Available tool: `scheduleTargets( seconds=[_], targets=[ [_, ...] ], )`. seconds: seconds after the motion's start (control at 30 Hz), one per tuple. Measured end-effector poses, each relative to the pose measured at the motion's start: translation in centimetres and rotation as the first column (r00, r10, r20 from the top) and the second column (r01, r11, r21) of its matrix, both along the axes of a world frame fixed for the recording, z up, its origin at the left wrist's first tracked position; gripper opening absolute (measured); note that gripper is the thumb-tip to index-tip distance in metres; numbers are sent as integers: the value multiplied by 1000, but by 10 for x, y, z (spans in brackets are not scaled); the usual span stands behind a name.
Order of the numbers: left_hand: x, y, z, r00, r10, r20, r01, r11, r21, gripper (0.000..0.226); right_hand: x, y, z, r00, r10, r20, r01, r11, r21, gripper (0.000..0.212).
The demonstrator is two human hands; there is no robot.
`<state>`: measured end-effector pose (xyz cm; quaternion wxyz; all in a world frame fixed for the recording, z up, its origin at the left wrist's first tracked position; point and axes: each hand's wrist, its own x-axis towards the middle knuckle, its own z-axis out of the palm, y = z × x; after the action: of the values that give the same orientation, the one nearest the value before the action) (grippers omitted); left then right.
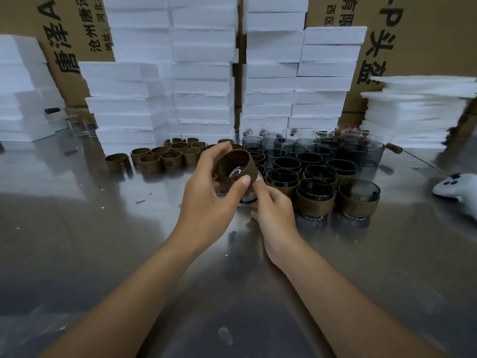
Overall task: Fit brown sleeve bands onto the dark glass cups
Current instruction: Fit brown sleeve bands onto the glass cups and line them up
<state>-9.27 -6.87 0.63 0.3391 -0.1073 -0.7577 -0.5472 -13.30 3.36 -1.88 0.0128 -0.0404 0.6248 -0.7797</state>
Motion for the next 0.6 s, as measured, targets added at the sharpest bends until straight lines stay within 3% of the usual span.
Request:
scheduleTargets(
  seconds=[0.13,0.27,0.4,0.6],
  targets=[
    [-2,0,0,998,-19,53,12,991,132,67,2,-2,3,986,130,100,-107,973,-206,39],
    [-2,2,0,995,-13,100,-6,983,183,64,5,0,6,959,259,116,-193,895,-403,31],
    [-2,3,-3,996,-29,81,9,973,231,53,8,0,9,952,276,133,-190,873,-449,28],
    [-2,3,-4,996,-50,77,35,981,190,62,9,0,12,949,278,149,-176,858,-483,36]
  ],
)
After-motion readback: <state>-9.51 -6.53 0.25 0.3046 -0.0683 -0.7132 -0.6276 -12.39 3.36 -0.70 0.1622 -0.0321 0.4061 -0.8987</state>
